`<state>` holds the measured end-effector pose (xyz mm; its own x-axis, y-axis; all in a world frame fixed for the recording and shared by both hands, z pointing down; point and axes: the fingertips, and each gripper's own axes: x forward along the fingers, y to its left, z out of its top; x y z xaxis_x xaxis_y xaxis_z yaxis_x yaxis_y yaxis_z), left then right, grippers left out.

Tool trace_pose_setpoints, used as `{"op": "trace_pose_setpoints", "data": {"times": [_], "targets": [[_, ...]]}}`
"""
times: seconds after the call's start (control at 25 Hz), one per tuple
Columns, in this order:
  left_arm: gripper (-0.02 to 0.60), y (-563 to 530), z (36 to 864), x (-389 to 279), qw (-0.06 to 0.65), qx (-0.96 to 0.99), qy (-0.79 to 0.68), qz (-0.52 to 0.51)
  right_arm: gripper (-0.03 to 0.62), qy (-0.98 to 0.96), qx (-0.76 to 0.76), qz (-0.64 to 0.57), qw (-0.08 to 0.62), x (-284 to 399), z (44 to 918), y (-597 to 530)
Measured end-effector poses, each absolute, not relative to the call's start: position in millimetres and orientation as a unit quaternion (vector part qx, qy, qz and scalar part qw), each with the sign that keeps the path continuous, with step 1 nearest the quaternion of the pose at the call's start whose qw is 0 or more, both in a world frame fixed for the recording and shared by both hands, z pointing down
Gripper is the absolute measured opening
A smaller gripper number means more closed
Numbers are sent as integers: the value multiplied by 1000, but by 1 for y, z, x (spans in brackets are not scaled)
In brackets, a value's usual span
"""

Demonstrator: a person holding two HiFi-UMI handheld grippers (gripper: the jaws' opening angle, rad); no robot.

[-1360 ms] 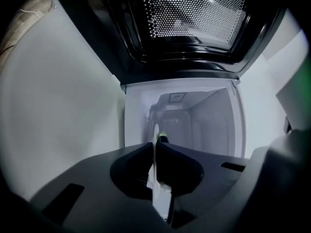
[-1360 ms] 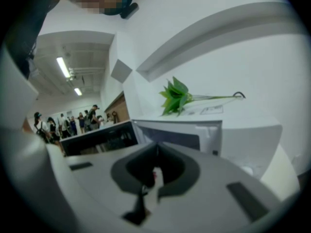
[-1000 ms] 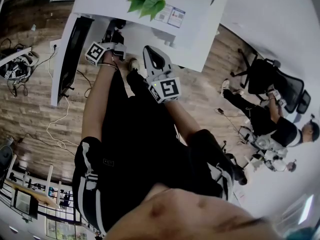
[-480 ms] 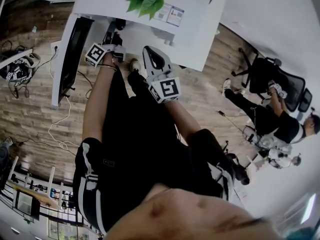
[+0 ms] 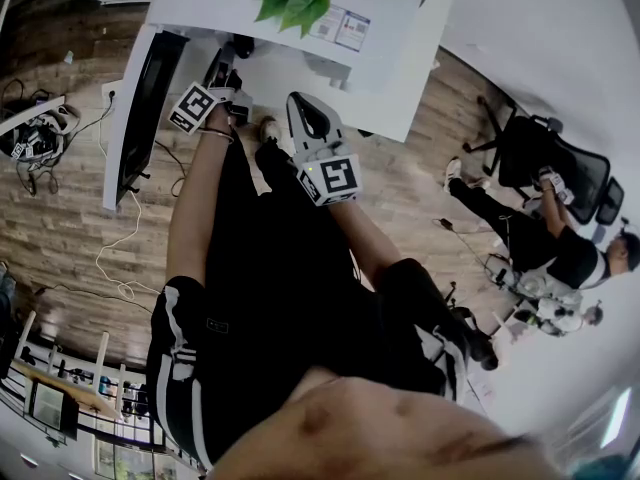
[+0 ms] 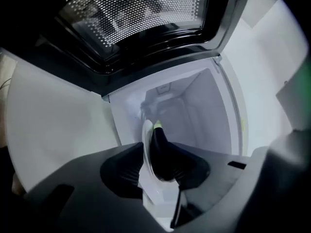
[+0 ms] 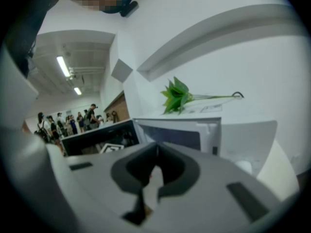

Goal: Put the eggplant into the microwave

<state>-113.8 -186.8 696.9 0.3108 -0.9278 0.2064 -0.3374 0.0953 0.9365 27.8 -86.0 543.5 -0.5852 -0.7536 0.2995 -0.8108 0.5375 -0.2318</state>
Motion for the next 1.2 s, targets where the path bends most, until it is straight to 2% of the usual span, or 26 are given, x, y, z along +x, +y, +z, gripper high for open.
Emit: {"op": "trace_pose_setpoints", "data": {"times": [0.48,0.84,0.92,1.08,1.2], "targets": [[179,-185,701,-120,495,658,-539,-176,32,-873,447,176,82,25,543,-87],[186,-170,708,-135,475,662,-560,-150,32,-873,447,176,82,26,547,-89],[155,-161,710,-143,465,658,-575,-141,32,-873,447,176,81,26,546,-89],[56,-149,690,-153,415,671,-602,-124,32,-874,445,175,80,24,544,-89],[37,-142,675,-148,342,711,-612,-56,32,-875,443,176,78,22,545,-89]]}}
